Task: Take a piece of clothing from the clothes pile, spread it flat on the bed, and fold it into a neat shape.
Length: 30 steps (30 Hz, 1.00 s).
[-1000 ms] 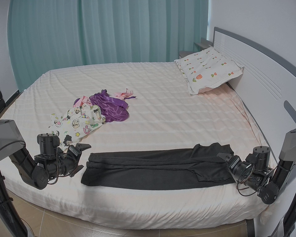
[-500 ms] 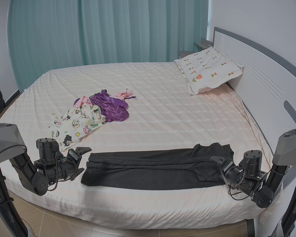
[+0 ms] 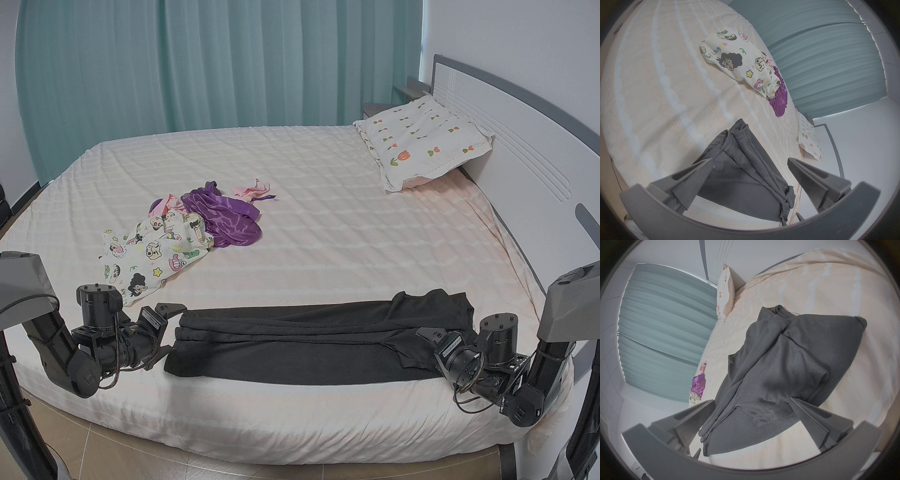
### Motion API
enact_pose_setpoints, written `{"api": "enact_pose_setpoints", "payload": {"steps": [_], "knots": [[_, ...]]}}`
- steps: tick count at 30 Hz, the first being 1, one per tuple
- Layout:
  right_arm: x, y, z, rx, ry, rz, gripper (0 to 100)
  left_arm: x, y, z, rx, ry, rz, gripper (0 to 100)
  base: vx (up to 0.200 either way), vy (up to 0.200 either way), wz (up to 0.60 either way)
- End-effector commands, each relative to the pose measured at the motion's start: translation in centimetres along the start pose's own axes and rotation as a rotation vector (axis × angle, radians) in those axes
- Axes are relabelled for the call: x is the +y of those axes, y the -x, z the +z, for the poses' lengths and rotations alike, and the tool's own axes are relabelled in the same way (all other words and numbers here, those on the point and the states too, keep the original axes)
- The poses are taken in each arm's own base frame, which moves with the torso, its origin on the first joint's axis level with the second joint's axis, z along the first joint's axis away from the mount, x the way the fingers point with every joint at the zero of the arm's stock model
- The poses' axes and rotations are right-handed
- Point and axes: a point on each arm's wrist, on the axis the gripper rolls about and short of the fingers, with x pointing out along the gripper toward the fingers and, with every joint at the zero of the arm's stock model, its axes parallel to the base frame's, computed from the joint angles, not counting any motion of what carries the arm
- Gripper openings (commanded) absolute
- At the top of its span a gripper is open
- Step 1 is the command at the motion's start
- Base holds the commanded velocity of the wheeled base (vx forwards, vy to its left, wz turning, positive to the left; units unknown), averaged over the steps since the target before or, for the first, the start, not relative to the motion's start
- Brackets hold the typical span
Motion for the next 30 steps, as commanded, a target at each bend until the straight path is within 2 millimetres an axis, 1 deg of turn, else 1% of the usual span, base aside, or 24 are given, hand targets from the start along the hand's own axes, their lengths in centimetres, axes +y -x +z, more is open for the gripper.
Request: {"api": "enact_pose_setpoints", "payload": {"steps": [1,4,11,20,27,30], "knots": [[-0.5,-0.4,-0.3,0.010,0.003,-0.019,100,0.2,-0.1,0.0,0.002,0.003,0.005,100,0.000,0.000,0.00],[-0.5,-0.4,-0.4,0.012,0.004,-0.020,100,0.3,-0.2,-0.1,0.006,0.004,0.010,100,0.000,0.000,0.00],[-0.4,1.0,-1.1,0.038,0.022,-0.023,100,0.4,-0.3,-0.1,0.005,0.004,0.014,100,0.000,0.000,0.00],[-0.4,1.6,-0.9,0.017,0.029,-0.030,100,0.5,-0.5,-0.1,0.007,0.004,0.019,100,0.000,0.000,0.00],[-0.7,0.9,-0.9,0.019,0.026,-0.041,100,0.5,-0.5,-0.1,0.006,0.004,0.020,100,0.000,0.000,0.00],[-0.8,0.2,-0.6,0.009,0.014,-0.044,100,0.4,-0.3,0.3,-0.008,0.011,0.012,100,0.000,0.000,0.00]]}}
